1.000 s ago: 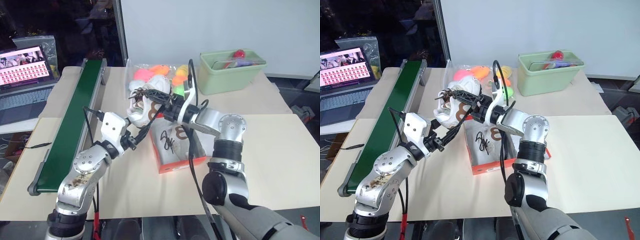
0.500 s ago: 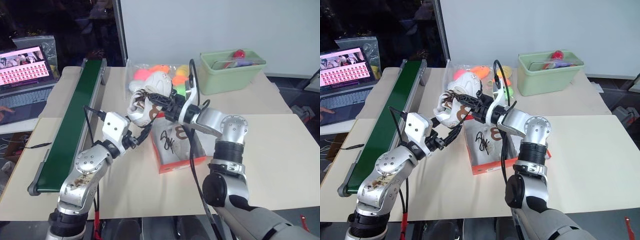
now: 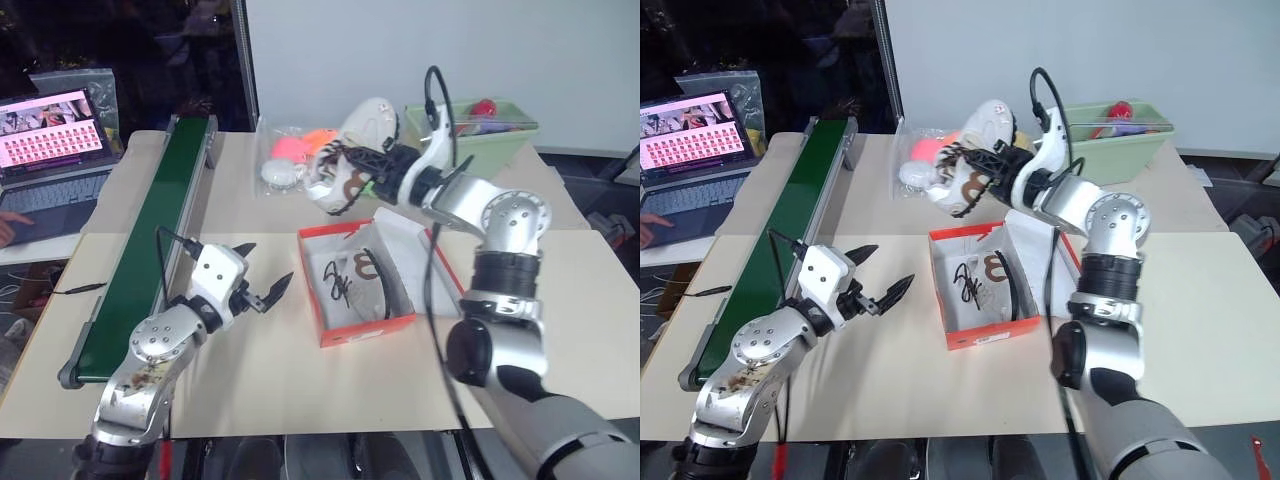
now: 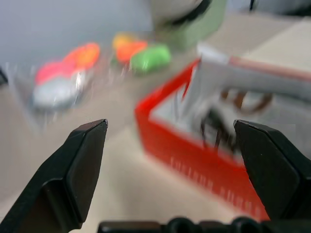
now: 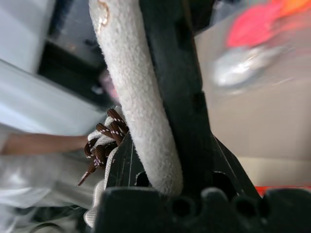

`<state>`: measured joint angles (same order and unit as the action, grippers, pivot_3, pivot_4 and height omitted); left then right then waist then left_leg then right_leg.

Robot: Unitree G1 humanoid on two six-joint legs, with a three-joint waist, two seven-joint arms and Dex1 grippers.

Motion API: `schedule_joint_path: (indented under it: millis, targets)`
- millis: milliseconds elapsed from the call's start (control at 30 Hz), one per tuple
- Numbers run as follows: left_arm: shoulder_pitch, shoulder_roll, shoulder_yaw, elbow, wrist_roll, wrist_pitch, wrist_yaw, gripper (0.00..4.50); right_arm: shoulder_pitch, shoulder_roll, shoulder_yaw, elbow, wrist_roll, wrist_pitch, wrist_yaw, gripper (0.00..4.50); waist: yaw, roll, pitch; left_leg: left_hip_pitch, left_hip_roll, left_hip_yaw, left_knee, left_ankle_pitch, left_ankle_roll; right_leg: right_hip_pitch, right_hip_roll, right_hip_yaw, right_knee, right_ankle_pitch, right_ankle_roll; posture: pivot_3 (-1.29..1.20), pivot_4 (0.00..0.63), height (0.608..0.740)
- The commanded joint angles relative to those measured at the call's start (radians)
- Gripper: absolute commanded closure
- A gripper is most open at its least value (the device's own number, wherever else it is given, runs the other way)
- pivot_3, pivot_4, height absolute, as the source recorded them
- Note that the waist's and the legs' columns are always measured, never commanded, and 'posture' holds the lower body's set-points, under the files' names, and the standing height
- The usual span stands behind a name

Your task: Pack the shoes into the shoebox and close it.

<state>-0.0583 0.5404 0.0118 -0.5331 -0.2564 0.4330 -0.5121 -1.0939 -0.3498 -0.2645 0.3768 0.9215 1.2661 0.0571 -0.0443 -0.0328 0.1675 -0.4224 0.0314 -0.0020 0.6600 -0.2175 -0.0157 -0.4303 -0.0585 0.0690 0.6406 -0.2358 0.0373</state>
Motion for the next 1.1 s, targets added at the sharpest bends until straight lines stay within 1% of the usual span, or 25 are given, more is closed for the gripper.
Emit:
schedule_joint_path:
  millis: [33, 67, 133, 200, 300, 400, 567, 767, 900, 1100]
  targets:
    - [0.014, 0.045, 0.001, 0.015, 0.031, -0.098, -0.067, 0.06, -0.091, -0.146, 0.15, 0.014, -0.033, 0.243, 0.154, 3.69, 0.001, 0.001, 0.001, 0.0, 0.0, 0.0, 0.0, 0.0, 0.0, 0.0, 0.0, 0.0, 0.0, 0.0, -0.001, 0.0, 0.15, 0.729]
    - [0.013, 0.048, -0.008, 0.024, 0.039, -0.113, -0.073, 0.06, -0.106, -0.162, 0.17, 0.023, -0.035, 0.285, 0.18, 3.69, 0.001, 0.001, 0.001, 0.0, 0.0, 0.0, 0.0, 0.0, 0.0, -0.001, 0.0, 0.0, 0.0, 0.0, -0.001, 0.0, 0.15, 0.729]
    - [0.003, 0.043, -0.026, 0.04, 0.043, -0.133, -0.086, 0.06, -0.111, -0.203, 0.262, 0.023, -0.037, 0.337, 0.236, 3.69, -0.005, 0.002, 0.001, 0.0, 0.001, 0.001, 0.0, 0.0, 0.0, -0.001, 0.001, 0.001, 0.0, -0.001, -0.001, 0.0, 0.15, 0.729]
    - [-0.007, 0.032, -0.04, 0.045, 0.043, -0.141, -0.091, 0.06, -0.097, -0.235, 0.352, 0.016, -0.055, 0.348, 0.286, 3.69, -0.007, 0.001, 0.001, 0.0, 0.001, 0.001, 0.0, 0.0, 0.0, -0.001, 0.001, 0.001, 0.001, -0.001, -0.001, 0.0, 0.15, 0.729]
    - [-0.013, 0.017, -0.057, 0.047, 0.052, -0.144, -0.09, 0.06, -0.085, -0.241, 0.431, 0.024, -0.07, 0.348, 0.338, 3.69, -0.004, 0.001, 0.001, 0.0, 0.001, 0.001, 0.0, 0.0, 0.0, -0.002, 0.001, 0.001, 0.0, -0.001, -0.001, 0.0, 0.15, 0.729]
    - [-0.012, 0.008, -0.063, 0.047, 0.059, -0.145, -0.087, 0.06, -0.081, -0.222, 0.467, 0.03, -0.091, 0.348, 0.372, 3.69, -0.002, 0.001, 0.001, -0.001, 0.001, 0.001, 0.0, 0.0, 0.0, -0.002, 0.001, 0.001, 0.001, 0.0, -0.001, 0.0, 0.15, 0.729]
    - [0.004, 0.002, -0.061, 0.039, 0.063, -0.147, -0.085, 0.06, -0.085, -0.154, 0.492, 0.075, -0.154, 0.348, 0.404, 3.69, -0.002, 0.001, 0.001, -0.002, 0.001, 0.001, 0.0, 0.0, 0.0, -0.004, 0.001, 0.001, 0.002, 0.0, -0.001, 0.0, 0.15, 0.729]
    - [0.036, 0.0, -0.062, 0.008, 0.074, -0.144, -0.077, 0.06, -0.113, -0.122, 0.516, 0.127, -0.219, 0.348, 0.458, 3.69, 0.002, 0.002, 0.001, -0.002, 0.001, 0.001, 0.0, 0.0, 0.0, -0.004, 0.001, 0.001, 0.002, 0.0, -0.001, 0.0, 0.15, 0.729]
    - [0.052, -0.004, -0.064, -0.007, 0.08, -0.143, -0.074, 0.06, -0.154, -0.121, 0.545, 0.163, -0.269, 0.308, 0.516, 3.69, 0.001, 0.002, 0.001, -0.001, 0.001, 0.001, 0.0, 0.0, 0.0, -0.004, 0.001, 0.001, 0.002, 0.0, -0.001, 0.0, 0.15, 0.729]
    - [0.044, -0.013, -0.067, -0.008, 0.082, -0.139, -0.07, 0.06, -0.21, -0.171, 0.631, 0.243, -0.381, 0.181, 0.644, 3.69, 0.001, 0.002, 0.001, -0.001, 0.001, 0.001, 0.0, 0.0, 0.0, -0.004, 0.001, 0.001, 0.003, 0.0, -0.001, 0.0, 0.15, 0.729]
